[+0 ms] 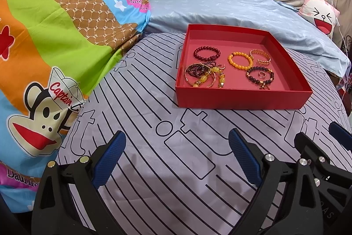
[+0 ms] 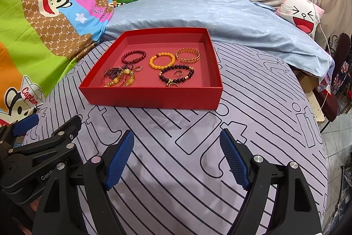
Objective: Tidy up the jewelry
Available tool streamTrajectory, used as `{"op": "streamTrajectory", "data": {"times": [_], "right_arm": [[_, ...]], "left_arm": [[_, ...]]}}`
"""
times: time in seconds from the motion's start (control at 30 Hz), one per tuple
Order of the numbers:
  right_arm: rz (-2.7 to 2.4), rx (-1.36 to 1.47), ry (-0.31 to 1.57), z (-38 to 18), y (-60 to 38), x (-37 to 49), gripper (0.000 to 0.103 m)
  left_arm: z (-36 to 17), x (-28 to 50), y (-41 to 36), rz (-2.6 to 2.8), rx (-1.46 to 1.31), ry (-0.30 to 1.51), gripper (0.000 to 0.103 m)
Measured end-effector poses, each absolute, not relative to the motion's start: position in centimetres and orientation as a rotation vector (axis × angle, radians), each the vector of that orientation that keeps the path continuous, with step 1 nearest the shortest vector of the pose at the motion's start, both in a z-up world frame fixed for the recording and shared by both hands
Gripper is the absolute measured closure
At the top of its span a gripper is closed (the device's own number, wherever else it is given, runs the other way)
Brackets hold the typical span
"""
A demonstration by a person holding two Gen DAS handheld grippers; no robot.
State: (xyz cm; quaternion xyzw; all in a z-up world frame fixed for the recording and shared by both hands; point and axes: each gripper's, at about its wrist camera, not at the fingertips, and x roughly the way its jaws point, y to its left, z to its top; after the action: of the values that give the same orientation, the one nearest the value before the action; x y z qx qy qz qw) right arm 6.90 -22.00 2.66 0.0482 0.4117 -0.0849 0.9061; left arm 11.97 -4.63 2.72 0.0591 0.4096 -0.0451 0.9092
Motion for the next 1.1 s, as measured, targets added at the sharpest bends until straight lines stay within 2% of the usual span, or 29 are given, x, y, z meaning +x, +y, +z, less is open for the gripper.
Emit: {"op": "streamTrajectory", "data": {"times": [1.1], "right_arm": [[-0.176, 0.101, 0.848, 2.83, -22.03, 7.01, 0.026]], "left_arm": [[3.30, 12.40, -4.76, -0.092, 0.132, 0.838, 0.013]]}}
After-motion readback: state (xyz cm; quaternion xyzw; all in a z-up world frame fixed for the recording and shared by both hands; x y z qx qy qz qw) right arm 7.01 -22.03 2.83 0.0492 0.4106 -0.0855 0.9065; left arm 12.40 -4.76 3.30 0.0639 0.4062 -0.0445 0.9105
